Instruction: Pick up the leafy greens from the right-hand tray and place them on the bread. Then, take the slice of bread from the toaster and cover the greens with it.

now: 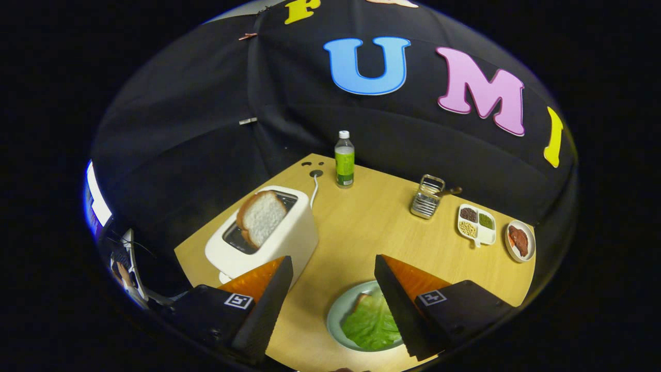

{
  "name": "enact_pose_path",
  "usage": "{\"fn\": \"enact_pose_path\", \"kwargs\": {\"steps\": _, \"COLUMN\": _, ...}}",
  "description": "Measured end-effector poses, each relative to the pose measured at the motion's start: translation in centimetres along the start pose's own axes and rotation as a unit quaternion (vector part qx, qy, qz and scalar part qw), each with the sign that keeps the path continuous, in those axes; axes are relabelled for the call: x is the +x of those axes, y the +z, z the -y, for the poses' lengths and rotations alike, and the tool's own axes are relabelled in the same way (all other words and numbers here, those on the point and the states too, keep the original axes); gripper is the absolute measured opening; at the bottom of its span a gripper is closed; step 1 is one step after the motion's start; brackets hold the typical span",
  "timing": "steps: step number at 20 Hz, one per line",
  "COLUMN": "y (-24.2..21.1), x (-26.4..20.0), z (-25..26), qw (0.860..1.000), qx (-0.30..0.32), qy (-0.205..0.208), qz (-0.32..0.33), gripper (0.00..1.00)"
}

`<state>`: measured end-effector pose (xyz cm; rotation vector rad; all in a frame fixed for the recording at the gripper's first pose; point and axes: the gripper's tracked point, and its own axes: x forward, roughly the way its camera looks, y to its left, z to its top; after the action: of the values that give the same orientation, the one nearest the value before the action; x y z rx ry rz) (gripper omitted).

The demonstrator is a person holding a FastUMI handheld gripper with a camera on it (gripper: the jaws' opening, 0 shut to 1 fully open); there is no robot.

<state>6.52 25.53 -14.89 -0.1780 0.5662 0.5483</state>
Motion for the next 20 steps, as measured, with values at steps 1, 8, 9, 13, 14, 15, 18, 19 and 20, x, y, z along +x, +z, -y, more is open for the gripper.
{"fn": "enact_pose_path", "kwargs": {"steps": 1, "y": 0.9, "x": 0.3, "z": -1.5, "qw": 1.0, "qx": 0.0, "qy": 0.014, "qz": 0.006, "gripper": 0.99}}
{"fn": "enact_pose_path", "kwargs": {"steps": 8, "y": 3.5, "x": 3.4, "z": -8.0, "qw": 0.997, "qx": -0.046, "qy": 0.055, "qz": 0.007, "gripper": 0.99}}
{"fn": "enact_pose_path", "kwargs": {"steps": 9, "y": 3.5, "x": 3.7, "z": -8.6, "qw": 0.997, "qx": -0.05, "qy": 0.056, "qz": 0.005, "gripper": 0.99}}
{"fn": "enact_pose_path", "kwargs": {"steps": 13, "y": 3.6, "x": 6.2, "z": -10.6, "qw": 0.997, "qx": -0.056, "qy": 0.055, "qz": -0.004, "gripper": 0.99}}
{"fn": "enact_pose_path", "kwargs": {"steps": 14, "y": 3.3, "x": 6.8, "z": -10.2, "qw": 0.997, "qx": -0.06, "qy": 0.044, "qz": -0.009, "gripper": 0.99}}
{"fn": "enact_pose_path", "kwargs": {"steps": 15, "y": 3.1, "x": 7.6, "z": -10.2, "qw": 0.997, "qx": -0.062, "qy": 0.035, "qz": -0.014, "gripper": 0.99}}
{"fn": "enact_pose_path", "kwargs": {"steps": 18, "y": 2.6, "x": 10.1, "z": -9.9, "qw": 0.998, "qx": -0.057, "qy": 0.012, "qz": -0.028, "gripper": 0.99}}
{"fn": "enact_pose_path", "kwargs": {"steps": 19, "y": 2.4, "x": 10.6, "z": -9.8, "qw": 0.998, "qx": -0.054, "qy": 0.007, "qz": -0.031, "gripper": 0.99}}
{"fn": "enact_pose_path", "kwargs": {"steps": 20, "y": 2.3, "x": 11.1, "z": -9.6, "qw": 0.998, "qx": -0.052, "qy": 0.0, "qz": -0.034, "gripper": 0.99}}
